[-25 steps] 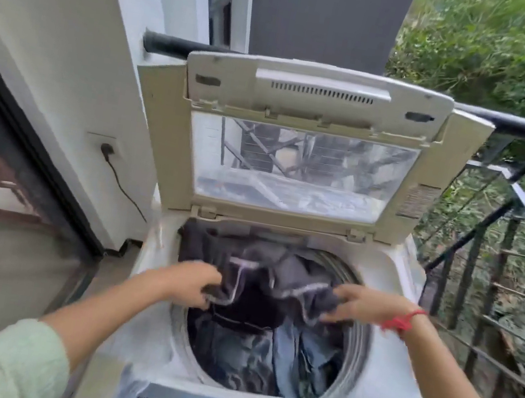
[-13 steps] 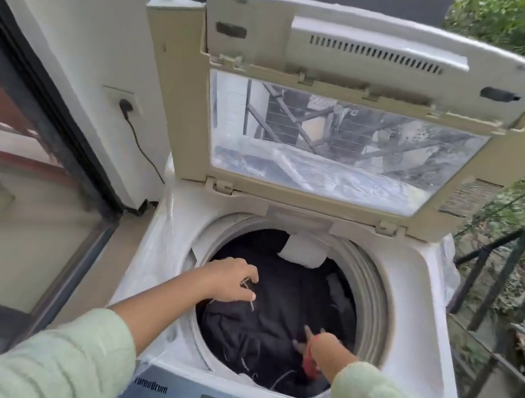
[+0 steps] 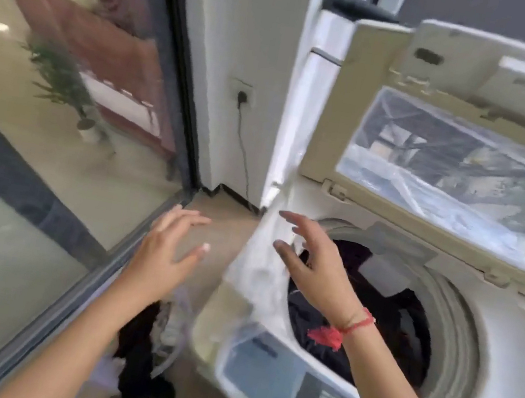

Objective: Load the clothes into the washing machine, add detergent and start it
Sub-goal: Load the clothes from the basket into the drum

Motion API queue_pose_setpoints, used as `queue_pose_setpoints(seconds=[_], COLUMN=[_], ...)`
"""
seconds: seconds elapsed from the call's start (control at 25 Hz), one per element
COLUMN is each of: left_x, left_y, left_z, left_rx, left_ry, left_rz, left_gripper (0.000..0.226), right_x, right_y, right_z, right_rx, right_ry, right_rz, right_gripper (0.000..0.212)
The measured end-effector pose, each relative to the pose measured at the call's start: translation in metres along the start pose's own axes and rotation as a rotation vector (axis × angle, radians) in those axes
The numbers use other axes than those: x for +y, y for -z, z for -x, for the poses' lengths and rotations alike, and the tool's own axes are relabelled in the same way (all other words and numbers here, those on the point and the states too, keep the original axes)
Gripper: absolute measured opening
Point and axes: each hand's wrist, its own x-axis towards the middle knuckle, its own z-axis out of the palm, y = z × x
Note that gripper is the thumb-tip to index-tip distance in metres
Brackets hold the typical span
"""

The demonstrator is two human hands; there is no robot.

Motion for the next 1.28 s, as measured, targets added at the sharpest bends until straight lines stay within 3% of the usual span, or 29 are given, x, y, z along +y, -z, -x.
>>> queue_pose_setpoints(seconds=[0.12, 0.2, 0.28, 0.36, 0.48, 0.6, 0.76, 0.88, 0.96, 1.08, 1.16, 1.28], left_x=[-0.077, -0.141, -0.204, -0.251, -0.312, -0.364, -0.414, -0.451, -0.473, -0.499, -0.511, -0.512], left_y=[0.054, 0.073, 0.084, 0.087, 0.072, 0.039, -0.016, -0.053, -0.072, -0.094, -0.103, -0.094], left_z=[0.062, 0.107, 0.148, 0.178, 0.210, 0.233, 0.258, 0.265, 0.263, 0.266, 0.277, 0.295], left_rx=[0.062, 0.004, -0.099, -0.203, -0.322, -0.548, -0.617, -0.567, -0.502, -0.423, -0.387, -0.342], left_ry=[0.238, 0.396, 0.607, 0.764, 0.799, 0.747, 0.681, 0.639, 0.590, 0.577, 0.561, 0.647], left_rz=[-0.019, -0.028, -0.016, -0.033, -0.117, -0.201, -0.139, -0.097, -0.083, -0.084, -0.089, 0.010], left_gripper=[0.035, 0.048, 0.052, 0.039, 0.031, 0.037, 0.038, 0.039, 0.037, 0.035, 0.036, 0.043], right_x=[-0.074, -0.092, -0.079, -0.043, 0.019, 0.067, 0.120, 0.166, 0.193, 0.231, 0.253, 0.264], right_y=[-0.085, -0.159, -0.241, -0.314, -0.414, -0.489, -0.570, -0.625, -0.662, -0.715, -0.733, -0.729], right_z=[-0.002, -0.006, -0.011, -0.011, -0.003, 0.014, 0.029, 0.036, 0.032, 0.021, 0.009, -0.012], right_rx=[-0.244, -0.451, -0.581, -0.633, -0.730, -0.925, -0.732, -0.694, -0.712, -0.875, -0.947, -0.946], right_ry=[0.146, 0.123, -0.032, -0.282, -0.592, -0.716, -0.884, -0.759, -0.495, -0.168, -0.135, -0.018], right_rz=[-0.175, -0.160, -0.130, -0.016, 0.224, 0.358, 0.189, 0.318, 0.526, 0.857, 0.976, 0.968], right_gripper=[0.034, 0.031, 0.027, 0.026, 0.028, 0.035, 0.043, 0.065, 0.085, 0.102, 0.086, 0.042])
